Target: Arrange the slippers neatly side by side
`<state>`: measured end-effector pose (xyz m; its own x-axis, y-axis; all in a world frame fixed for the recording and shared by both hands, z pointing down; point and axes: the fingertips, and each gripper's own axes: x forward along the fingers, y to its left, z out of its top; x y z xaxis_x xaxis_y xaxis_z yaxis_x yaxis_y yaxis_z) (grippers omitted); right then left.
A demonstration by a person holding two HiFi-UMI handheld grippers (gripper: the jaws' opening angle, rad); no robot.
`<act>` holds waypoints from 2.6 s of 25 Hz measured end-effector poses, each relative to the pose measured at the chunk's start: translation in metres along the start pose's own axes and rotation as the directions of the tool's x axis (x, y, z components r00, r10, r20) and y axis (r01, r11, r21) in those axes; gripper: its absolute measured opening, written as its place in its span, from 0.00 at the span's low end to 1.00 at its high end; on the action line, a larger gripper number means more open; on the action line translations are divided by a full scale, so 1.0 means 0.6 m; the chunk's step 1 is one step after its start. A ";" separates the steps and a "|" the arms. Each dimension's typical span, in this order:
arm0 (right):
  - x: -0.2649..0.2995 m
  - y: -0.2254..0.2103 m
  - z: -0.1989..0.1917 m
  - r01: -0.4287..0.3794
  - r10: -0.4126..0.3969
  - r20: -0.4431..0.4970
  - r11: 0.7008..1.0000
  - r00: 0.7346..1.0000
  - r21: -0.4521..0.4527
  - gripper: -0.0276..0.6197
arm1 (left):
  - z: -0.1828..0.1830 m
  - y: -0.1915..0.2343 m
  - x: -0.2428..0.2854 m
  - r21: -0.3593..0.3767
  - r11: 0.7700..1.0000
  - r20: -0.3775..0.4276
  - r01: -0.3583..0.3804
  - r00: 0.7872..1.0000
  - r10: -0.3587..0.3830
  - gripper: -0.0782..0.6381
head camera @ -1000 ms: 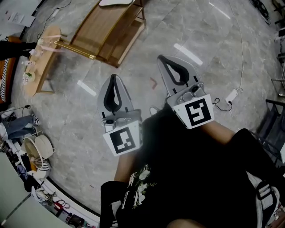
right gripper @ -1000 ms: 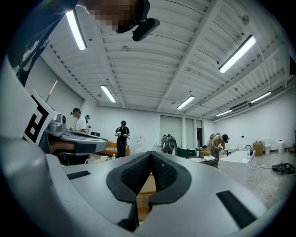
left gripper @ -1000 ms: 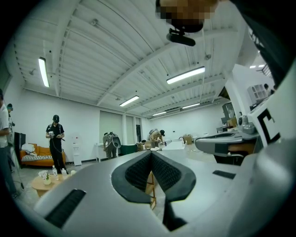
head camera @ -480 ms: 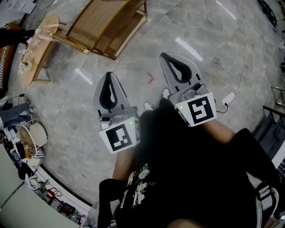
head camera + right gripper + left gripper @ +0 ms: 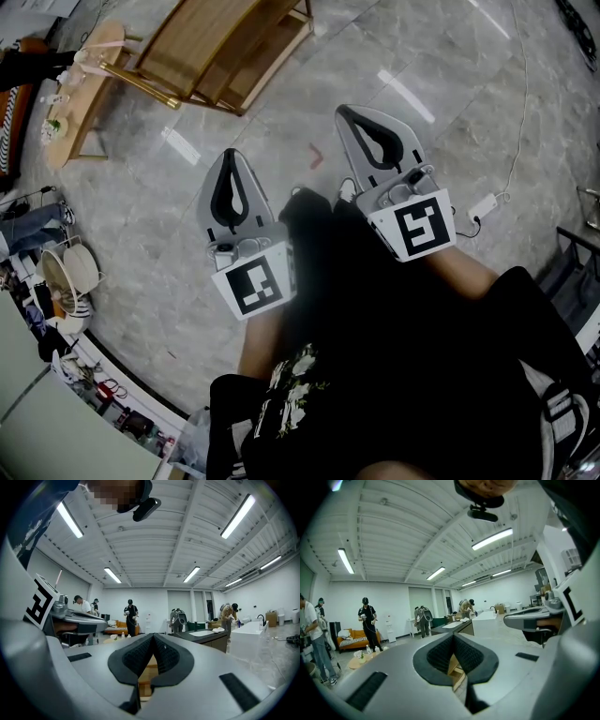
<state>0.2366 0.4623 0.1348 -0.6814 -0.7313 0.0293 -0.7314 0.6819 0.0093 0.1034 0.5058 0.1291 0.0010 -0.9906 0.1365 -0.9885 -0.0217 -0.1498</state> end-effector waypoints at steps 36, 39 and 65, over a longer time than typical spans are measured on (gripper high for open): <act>0.214 -0.075 0.007 0.011 -0.012 -0.026 1.000 1.000 -0.011 0.04 | 0.036 0.087 0.230 0.004 0.997 0.045 0.075 0.996 -0.075 0.11; 0.243 -0.075 0.009 0.026 -0.026 -0.024 1.000 0.999 -0.009 0.04 | 0.036 0.110 0.250 0.007 0.996 0.046 0.087 0.995 -0.087 0.11; 0.390 -0.078 0.015 0.194 -0.195 -0.001 0.979 0.981 -0.062 0.04 | 0.024 0.245 0.383 0.021 0.983 0.118 0.182 0.976 -0.184 0.11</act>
<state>0.1113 0.2590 0.1324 -0.5258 -0.8502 0.0283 -0.8469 0.5263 0.0767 -0.0395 0.2727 0.1241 0.2003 -0.9787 0.0455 -0.9682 -0.2049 -0.1433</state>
